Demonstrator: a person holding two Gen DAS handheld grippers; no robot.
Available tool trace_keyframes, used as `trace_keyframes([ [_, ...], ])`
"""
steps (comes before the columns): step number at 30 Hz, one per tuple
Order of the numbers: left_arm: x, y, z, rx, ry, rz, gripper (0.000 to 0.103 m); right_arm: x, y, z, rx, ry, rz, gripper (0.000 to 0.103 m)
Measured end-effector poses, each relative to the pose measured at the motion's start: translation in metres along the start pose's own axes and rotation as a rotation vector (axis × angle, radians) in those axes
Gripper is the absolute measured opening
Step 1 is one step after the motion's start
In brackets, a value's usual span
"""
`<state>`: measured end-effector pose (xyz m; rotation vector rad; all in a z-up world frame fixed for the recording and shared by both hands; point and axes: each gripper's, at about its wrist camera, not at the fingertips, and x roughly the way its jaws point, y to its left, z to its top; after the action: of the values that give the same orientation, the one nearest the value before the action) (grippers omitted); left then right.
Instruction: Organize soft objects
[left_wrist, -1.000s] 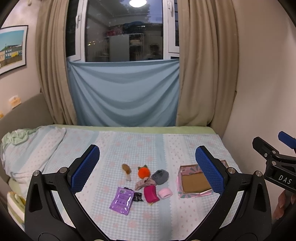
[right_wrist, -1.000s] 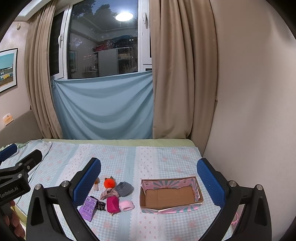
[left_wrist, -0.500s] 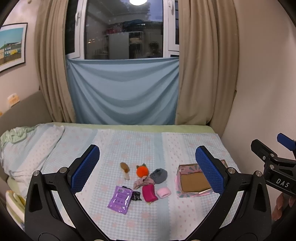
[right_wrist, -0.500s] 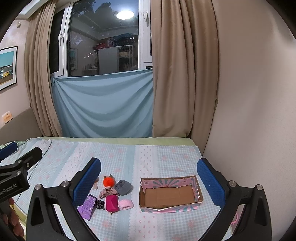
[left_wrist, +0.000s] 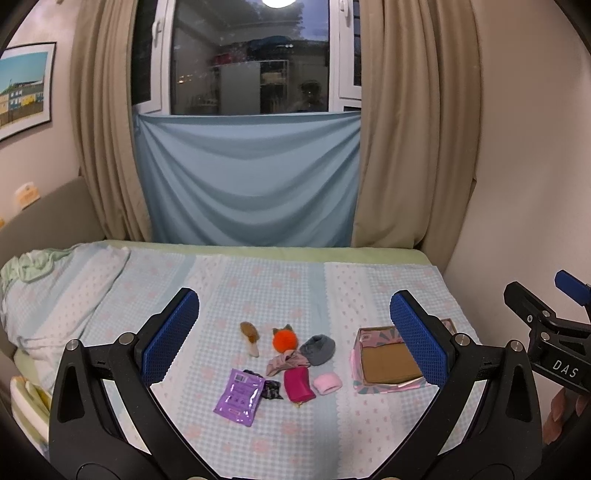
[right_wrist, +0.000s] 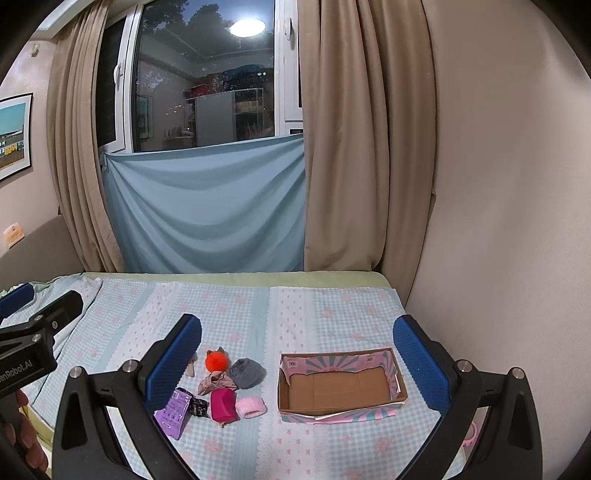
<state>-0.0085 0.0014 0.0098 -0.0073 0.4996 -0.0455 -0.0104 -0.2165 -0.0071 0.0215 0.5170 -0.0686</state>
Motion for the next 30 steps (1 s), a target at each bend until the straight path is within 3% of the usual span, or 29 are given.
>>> trace_keyframes([
  [23, 0.005, -0.009, -0.006, -0.009, 0.020, 0.005, 0.103, -0.001, 0.007, -0.006, 0.003, 0.012, 0.001, 0.103],
  [30, 0.006, 0.001, -0.014, -0.035, 0.033, 0.040, 0.103, 0.010, 0.002, -0.012, -0.025, 0.054, 0.051, 0.103],
])
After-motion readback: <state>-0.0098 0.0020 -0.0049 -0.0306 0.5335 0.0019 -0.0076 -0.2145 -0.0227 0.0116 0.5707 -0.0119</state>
